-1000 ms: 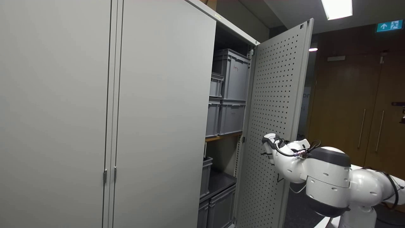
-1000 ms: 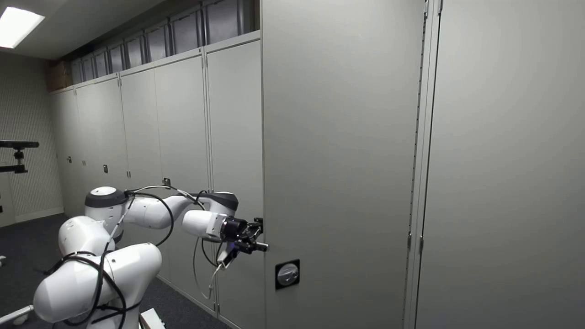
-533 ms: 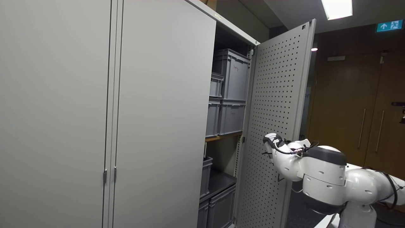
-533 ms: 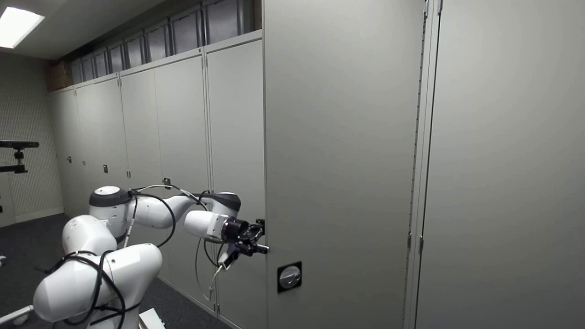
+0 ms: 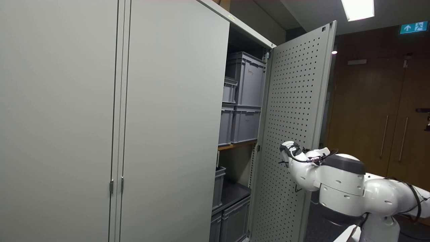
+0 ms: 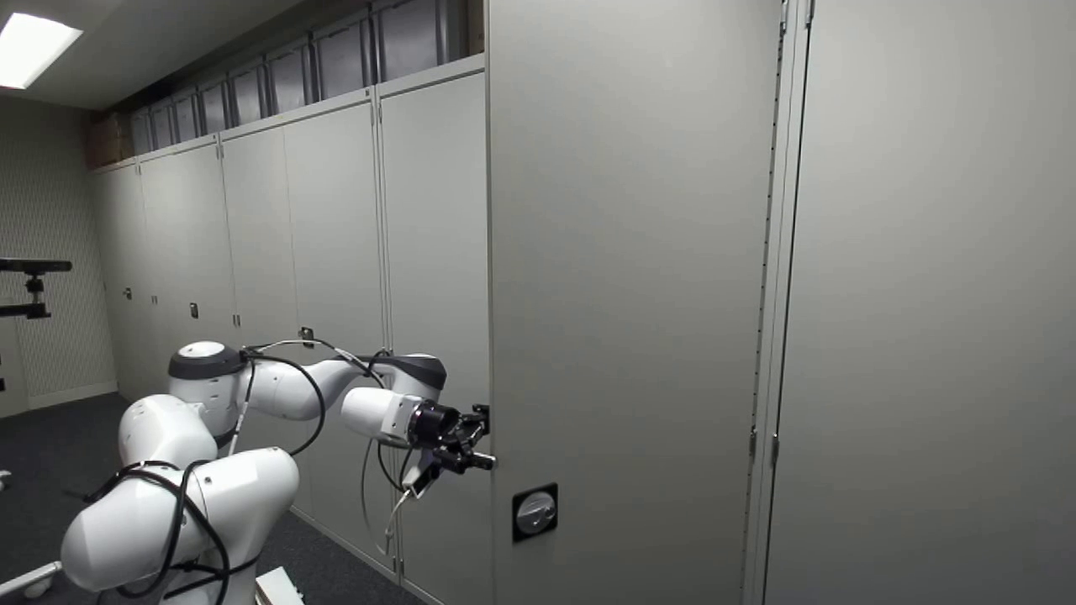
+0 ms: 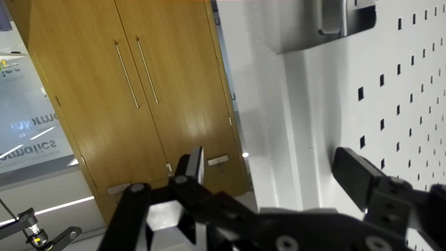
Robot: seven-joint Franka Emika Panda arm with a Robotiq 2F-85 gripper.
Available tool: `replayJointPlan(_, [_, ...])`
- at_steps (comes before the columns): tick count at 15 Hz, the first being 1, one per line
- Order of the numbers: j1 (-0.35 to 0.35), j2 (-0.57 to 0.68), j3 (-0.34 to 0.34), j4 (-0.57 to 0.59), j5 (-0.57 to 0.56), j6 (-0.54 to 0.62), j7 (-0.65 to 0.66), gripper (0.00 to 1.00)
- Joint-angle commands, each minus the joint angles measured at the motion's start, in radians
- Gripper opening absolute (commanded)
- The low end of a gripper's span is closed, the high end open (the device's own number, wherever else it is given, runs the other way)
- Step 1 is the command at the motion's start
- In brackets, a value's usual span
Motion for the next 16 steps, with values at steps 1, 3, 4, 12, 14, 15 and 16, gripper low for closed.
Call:
replayJointPlan(1, [-0.01, -0.04, -0.036, -0.025, 0.0, 0.0, -0.026, 1.0])
replayJointPlan(3, [-0.014, -0.041, -0.036, -0.026, 0.0, 0.0, -0.027, 1.0])
replayJointPlan(4, [-0.016, -0.042, -0.035, -0.027, 0.0, 0.0, -0.027, 1.0])
replayJointPlan(12, [0.022, -0.047, -0.036, -0.019, 0.0, 0.0, -0.018, 1.0])
replayJointPlan(14, [0.04, -0.047, -0.036, -0.015, 0.0, 0.0, -0.015, 1.0])
replayJointPlan(15, [0.048, -0.046, -0.036, -0.013, 0.0, 0.0, -0.013, 1.0])
replayJointPlan(16, [0.062, -0.046, -0.035, -0.01, 0.0, 0.0, -0.014, 1.0])
